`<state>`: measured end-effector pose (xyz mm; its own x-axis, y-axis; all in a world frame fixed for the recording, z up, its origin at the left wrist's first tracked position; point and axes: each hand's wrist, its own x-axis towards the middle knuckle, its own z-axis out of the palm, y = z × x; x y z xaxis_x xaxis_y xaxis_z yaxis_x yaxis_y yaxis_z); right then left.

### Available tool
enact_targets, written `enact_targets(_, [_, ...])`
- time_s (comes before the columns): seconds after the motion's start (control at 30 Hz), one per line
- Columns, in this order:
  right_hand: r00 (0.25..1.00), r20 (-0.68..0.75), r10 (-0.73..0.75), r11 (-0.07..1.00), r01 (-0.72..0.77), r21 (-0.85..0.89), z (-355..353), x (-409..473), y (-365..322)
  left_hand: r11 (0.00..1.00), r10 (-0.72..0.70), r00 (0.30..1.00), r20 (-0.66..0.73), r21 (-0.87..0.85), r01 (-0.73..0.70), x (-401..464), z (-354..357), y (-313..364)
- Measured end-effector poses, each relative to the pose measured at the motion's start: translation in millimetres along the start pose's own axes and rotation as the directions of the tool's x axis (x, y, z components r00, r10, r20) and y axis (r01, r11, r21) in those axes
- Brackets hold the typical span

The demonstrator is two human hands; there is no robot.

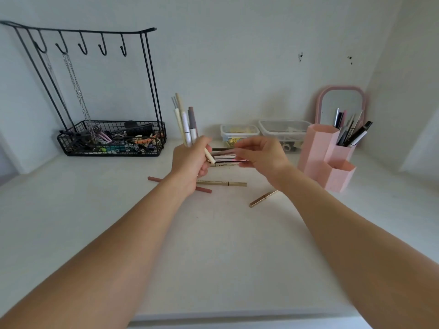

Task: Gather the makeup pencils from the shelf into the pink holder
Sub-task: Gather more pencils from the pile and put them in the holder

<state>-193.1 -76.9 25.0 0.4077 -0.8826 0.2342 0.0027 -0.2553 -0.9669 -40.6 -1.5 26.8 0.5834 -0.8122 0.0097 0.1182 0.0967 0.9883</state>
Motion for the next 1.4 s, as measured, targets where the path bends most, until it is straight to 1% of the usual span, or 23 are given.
enact_targets(0.03, [0.997, -0.066, -0.045, 0.976, 0.030, -0.213, -7, 5, 4, 1.000, -0.009, 1.000, -0.018, -0.017, 0.008, 2, -3, 1])
enact_targets(0.07, [0.992, -0.083, -0.094, 0.901, 0.049, -0.431, -13, 9, 9, 0.999, -0.019, 0.999, -0.037, -0.030, 0.017, 4, -5, 2])
enact_targets(0.1, [0.992, -0.046, -0.117, 0.803, 0.067, -0.593, -18, 10, 14, 0.999, -0.029, 0.998, -0.055, -0.036, 0.027, 6, -7, 2])
enact_targets(0.13, [0.994, 0.023, -0.111, 0.720, 0.096, -0.687, -20, 12, 19, 0.999, -0.038, 0.997, -0.073, -0.039, 0.035, 7, -8, 2])
enact_targets(0.17, [0.990, 0.099, -0.100, 0.660, 0.140, -0.738, -21, 13, 24, 0.998, -0.042, 0.995, -0.085, -0.041, 0.039, 8, -9, 2])
enact_targets(0.23, [0.973, 0.211, -0.092, 0.557, 0.226, -0.799, -20, 17, 34, 0.998, -0.048, 0.996, -0.078, -0.055, 0.044, 9, -9, 2])
enact_targets(0.27, [0.968, 0.239, -0.080, 0.512, 0.246, -0.823, -19, 19, 37, 0.997, -0.050, 0.996, -0.068, -0.066, 0.046, 9, -9, 2])
enact_targets(0.33, [0.963, 0.262, -0.064, 0.465, 0.261, -0.846, -17, 21, 38, 0.996, -0.047, 0.996, -0.078, -0.074, 0.042, 10, -9, 1])
enact_targets(0.5, [0.959, 0.252, -0.128, 0.493, 0.281, -0.824, -11, 19, 22, 0.998, -0.034, 0.980, -0.198, -0.061, 0.023, 16, -13, -1])
enact_targets(0.57, [0.957, 0.275, -0.096, 0.473, 0.287, -0.833, -1, 20, 18, 0.997, -0.032, 0.979, -0.202, -0.070, 0.018, 18, -15, 0])
enact_targets(0.67, [0.940, 0.340, 0.018, 0.416, 0.302, -0.858, 18, 25, 17, 0.998, -0.018, 0.982, -0.189, -0.062, 0.006, 19, -16, 1])
enact_targets(0.73, [0.945, 0.322, 0.061, 0.398, 0.273, -0.876, 28, 36, 17, 0.999, -0.004, 0.985, -0.170, -0.053, -0.005, 18, -16, 0])
enact_targets(0.8, [0.958, 0.281, 0.066, 0.379, 0.236, -0.895, 36, 50, 17, 0.999, 0.008, 0.989, -0.147, -0.047, -0.015, 19, -16, -1])
enact_targets(0.9, [0.959, 0.261, 0.110, 0.273, 0.224, -0.936, 45, 62, 18, 0.999, 0.025, 0.994, -0.108, -0.042, -0.030, 19, -13, -3])
enact_targets(0.97, [0.954, 0.250, 0.169, 0.189, 0.217, -0.958, 48, 68, 21, 0.999, 0.036, 0.995, -0.089, -0.037, -0.040, 18, -11, -3])
enact_targets(1.0, [0.949, 0.248, 0.195, 0.166, 0.217, -0.962, 49, 69, 23, 0.998, 0.042, 0.996, -0.084, -0.033, -0.045, 17, -11, -3])
enact_targets(1.1, [0.944, 0.240, 0.228, 0.192, 0.198, -0.961, 50, 66, 28, 0.999, 0.044, 0.997, -0.070, -0.018, -0.045, 15, -11, -4])
enact_targets(1.3, [0.953, 0.244, 0.179, 0.233, 0.200, -0.952, 38, 37, 32, 0.998, 0.069, 0.998, -0.013, 0.000, -0.069, 10, -7, -9])
enact_targets(1.33, [0.954, 0.253, 0.159, 0.247, 0.210, -0.946, 37, 34, 33, 0.997, 0.078, 0.997, -0.002, 0.008, -0.078, 10, -7, -10])
enact_targets(1.4, [0.955, 0.266, 0.130, 0.308, 0.216, -0.926, 33, 29, 34, 0.995, 0.089, 0.996, 0.013, 0.033, -0.090, 10, -6, -12])
